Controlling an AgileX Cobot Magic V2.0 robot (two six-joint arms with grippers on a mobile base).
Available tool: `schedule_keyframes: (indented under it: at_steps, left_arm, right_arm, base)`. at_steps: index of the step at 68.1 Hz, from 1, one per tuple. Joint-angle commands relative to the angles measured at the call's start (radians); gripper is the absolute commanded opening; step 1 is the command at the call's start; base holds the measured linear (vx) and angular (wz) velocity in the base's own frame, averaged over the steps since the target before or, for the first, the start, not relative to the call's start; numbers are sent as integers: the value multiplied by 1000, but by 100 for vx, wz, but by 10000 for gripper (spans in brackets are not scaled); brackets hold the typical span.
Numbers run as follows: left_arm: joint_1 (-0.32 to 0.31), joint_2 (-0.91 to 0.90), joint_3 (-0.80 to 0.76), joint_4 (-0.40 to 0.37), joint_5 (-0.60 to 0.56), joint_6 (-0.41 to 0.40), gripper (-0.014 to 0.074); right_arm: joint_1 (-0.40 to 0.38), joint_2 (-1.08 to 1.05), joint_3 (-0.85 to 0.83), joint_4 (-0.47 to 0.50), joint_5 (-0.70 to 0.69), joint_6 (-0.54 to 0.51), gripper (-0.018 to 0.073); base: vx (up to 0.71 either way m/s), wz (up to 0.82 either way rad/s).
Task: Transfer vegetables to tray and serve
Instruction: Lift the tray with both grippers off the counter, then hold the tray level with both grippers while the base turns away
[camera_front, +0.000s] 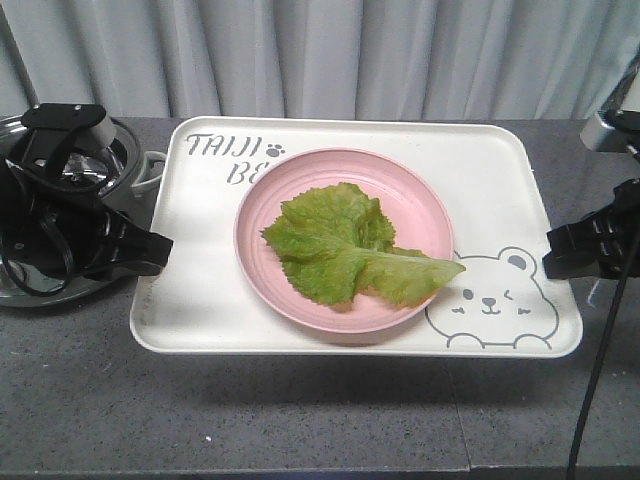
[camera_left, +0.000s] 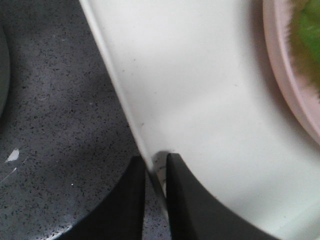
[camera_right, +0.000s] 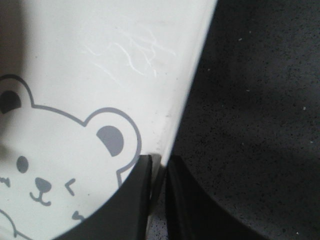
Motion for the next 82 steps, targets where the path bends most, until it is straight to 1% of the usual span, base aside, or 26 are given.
schedule_keyframes:
  at_steps: [1,48,82]
  left_arm:
    - [-12,-33,-33,-67,-47,29,-7]
    - [-12,-33,-33,-66,-47,29,-7]
    - [-12,-33,-33,-66,-47,29,-7]
  right_arm:
    - [7,-35,-27,81,10,-53,-4]
    - [7,-35,-27,81,10,-53,-4]
    - [7,-35,-27,81,10,-53,-4]
  base:
    - [0,0]
    - [0,-1]
    - [-1,-14]
